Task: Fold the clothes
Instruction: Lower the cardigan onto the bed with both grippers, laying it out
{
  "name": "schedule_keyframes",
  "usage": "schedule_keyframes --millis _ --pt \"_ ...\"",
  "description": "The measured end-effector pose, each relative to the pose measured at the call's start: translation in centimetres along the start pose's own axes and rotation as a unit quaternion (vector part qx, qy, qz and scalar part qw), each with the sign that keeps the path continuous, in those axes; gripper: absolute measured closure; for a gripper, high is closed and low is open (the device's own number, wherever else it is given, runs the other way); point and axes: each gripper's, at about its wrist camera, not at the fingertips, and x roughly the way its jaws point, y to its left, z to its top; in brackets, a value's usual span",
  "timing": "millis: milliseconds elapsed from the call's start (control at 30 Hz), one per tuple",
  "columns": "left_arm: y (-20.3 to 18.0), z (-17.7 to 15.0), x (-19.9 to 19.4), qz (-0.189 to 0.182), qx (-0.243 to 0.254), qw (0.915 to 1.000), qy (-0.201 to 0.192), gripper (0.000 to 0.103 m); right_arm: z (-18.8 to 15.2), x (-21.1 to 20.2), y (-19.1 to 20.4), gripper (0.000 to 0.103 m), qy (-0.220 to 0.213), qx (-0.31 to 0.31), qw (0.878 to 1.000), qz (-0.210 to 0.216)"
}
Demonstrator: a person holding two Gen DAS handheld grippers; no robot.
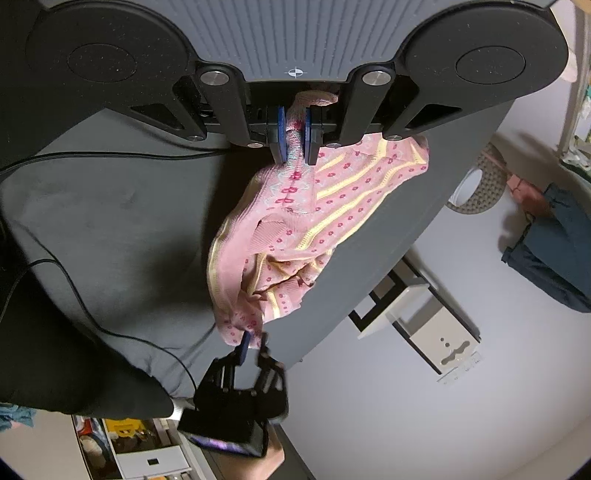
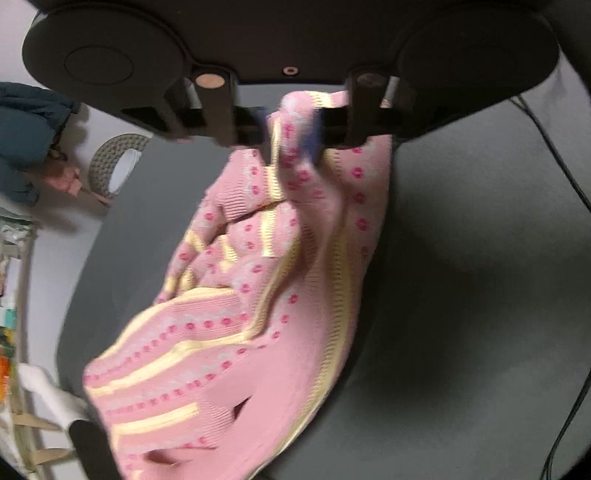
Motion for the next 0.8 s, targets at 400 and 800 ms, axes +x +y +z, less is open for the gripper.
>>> schedule_keyframes --millis 400,800 --pt "-0.1 -1.0 -2.4 0.017 0.009 0.9998 -0.008 0.093 -2.2 -7.4 1.6 0.096 -0.070 0.267 0.961 -0.007" --pt "0.3 -2.5 -4.7 -0.001 0.020 0.9998 0.009 0.093 -1.5 -13.6 5.8 0.096 -0.163 0.543 0.821 0.071"
